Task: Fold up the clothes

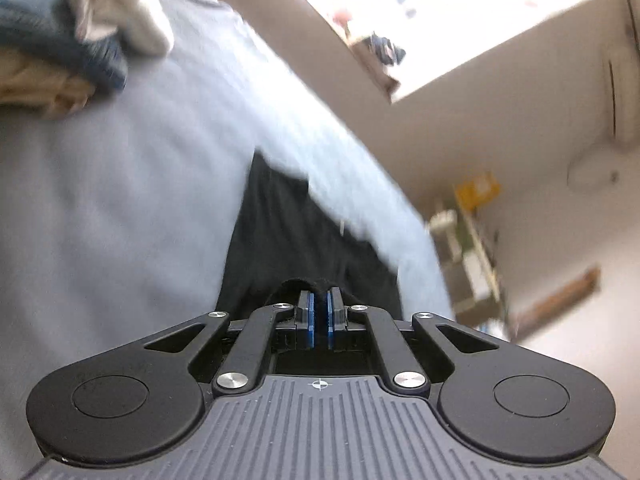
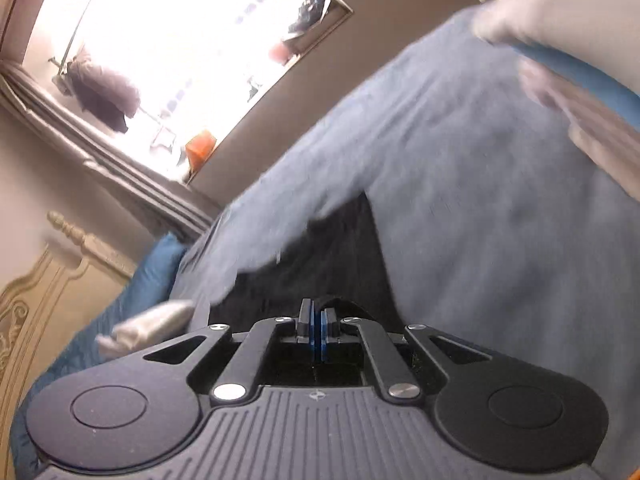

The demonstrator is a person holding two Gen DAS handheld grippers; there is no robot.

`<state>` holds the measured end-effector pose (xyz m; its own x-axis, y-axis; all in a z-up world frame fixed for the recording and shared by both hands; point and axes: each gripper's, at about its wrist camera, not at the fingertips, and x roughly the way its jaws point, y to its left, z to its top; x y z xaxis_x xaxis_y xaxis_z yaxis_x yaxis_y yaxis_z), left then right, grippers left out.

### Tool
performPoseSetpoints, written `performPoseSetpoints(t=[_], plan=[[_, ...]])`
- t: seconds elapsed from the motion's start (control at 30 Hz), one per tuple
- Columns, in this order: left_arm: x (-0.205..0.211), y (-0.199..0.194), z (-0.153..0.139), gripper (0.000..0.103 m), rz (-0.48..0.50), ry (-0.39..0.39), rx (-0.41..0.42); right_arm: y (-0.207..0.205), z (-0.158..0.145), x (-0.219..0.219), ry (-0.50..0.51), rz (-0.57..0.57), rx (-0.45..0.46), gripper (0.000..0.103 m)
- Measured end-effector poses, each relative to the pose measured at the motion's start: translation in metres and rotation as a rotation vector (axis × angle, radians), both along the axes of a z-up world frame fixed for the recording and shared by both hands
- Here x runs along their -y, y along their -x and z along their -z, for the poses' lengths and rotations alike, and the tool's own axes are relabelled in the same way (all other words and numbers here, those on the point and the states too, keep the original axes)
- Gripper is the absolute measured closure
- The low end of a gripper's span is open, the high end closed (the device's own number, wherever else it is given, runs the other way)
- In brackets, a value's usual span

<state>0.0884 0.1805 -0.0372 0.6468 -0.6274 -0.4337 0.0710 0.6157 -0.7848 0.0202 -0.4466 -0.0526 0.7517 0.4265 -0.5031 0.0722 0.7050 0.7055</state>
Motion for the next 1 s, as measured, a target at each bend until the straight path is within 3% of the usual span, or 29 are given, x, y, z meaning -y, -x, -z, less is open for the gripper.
performPoseSetpoints(t=[0.13, 0.4, 0.5, 0.6, 0.7, 0.83, 0.9, 1.0], plan=[[0.005, -0.045, 0.003, 0.099, -0.077, 0.023, 0.011, -0.057, 0.004, 0.0, 0.004, 0.025, 0.011, 0.101], [0.011, -0.129, 0.033, 0.099, -0.155, 0.002, -0.049, -0.164, 0.023, 0.001, 0.016, 0.07, 0.008, 0.101], [0.012, -0.149, 0.048, 0.099, -0.182, 0.002, -0.102, -0.195, 0.047, 0.002, 0.001, 0.082, -0.033, 0.101], [0.012, -0.166, 0.076, 0.097, -0.215, 0.027, -0.216, -0.219, 0.079, 0.003, 0.009, 0.101, -0.12, 0.099], [0.003, -0.163, 0.096, 0.096, -0.276, 0.137, -0.282, -0.227, 0.113, 0.009, -0.07, 0.126, -0.231, 0.099], [-0.013, -0.149, 0.096, 0.082, -0.322, 0.227, -0.297, -0.207, 0.125, 0.028, -0.208, 0.161, -0.208, 0.092], [-0.023, -0.139, 0.09, 0.069, -0.353, 0.234, -0.297, -0.193, 0.121, 0.035, -0.196, 0.166, -0.193, 0.079], [-0.034, -0.117, 0.076, 0.067, -0.395, 0.226, -0.283, -0.168, 0.11, 0.045, -0.152, 0.199, -0.18, 0.067]])
